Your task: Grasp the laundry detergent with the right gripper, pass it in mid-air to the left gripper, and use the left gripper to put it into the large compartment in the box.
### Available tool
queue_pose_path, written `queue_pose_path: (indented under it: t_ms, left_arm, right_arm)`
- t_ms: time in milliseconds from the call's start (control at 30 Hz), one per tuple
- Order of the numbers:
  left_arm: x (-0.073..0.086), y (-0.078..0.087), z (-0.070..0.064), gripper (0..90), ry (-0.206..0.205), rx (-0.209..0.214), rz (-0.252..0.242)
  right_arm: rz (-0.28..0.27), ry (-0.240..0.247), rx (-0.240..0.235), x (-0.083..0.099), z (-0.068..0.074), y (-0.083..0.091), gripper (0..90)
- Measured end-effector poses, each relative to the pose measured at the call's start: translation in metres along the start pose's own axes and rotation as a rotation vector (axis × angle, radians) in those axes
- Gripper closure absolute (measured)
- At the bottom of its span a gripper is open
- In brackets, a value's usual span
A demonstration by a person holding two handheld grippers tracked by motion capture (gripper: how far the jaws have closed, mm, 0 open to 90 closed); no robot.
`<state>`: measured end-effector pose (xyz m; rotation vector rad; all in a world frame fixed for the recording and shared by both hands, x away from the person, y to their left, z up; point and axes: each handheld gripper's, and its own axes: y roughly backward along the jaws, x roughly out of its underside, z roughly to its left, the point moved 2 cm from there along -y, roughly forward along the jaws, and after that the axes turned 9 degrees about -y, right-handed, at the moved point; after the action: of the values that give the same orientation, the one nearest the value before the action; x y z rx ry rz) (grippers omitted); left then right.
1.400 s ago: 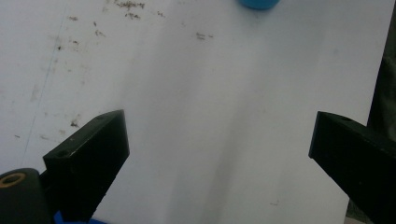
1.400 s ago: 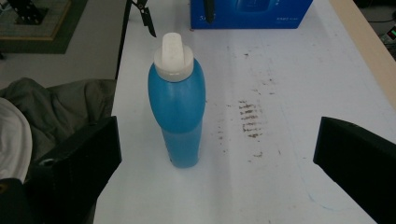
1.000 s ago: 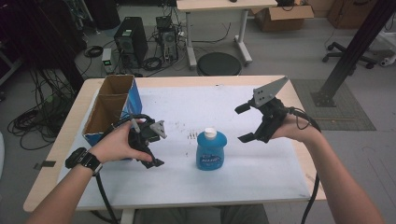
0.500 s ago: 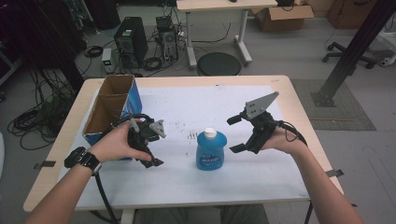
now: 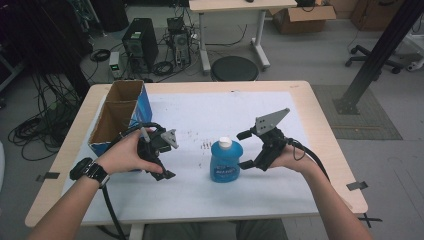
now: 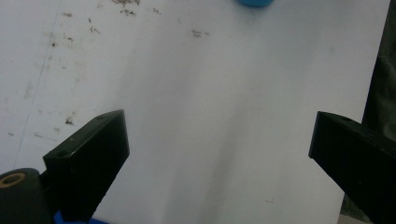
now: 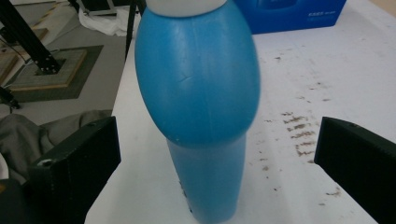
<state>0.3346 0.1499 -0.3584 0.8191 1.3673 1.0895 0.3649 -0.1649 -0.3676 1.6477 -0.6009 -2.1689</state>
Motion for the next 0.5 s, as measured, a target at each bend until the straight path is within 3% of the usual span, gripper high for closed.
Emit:
queue_pose_path:
  t_ms: [500]
  left_arm:
    - [0.0, -0.001, -0.001, 5.6, 0.0, 0.005, -0.003]
  right_arm:
    - [-0.03, -0.008, -0.057, 0.007, 0.001, -0.031, 2.7]
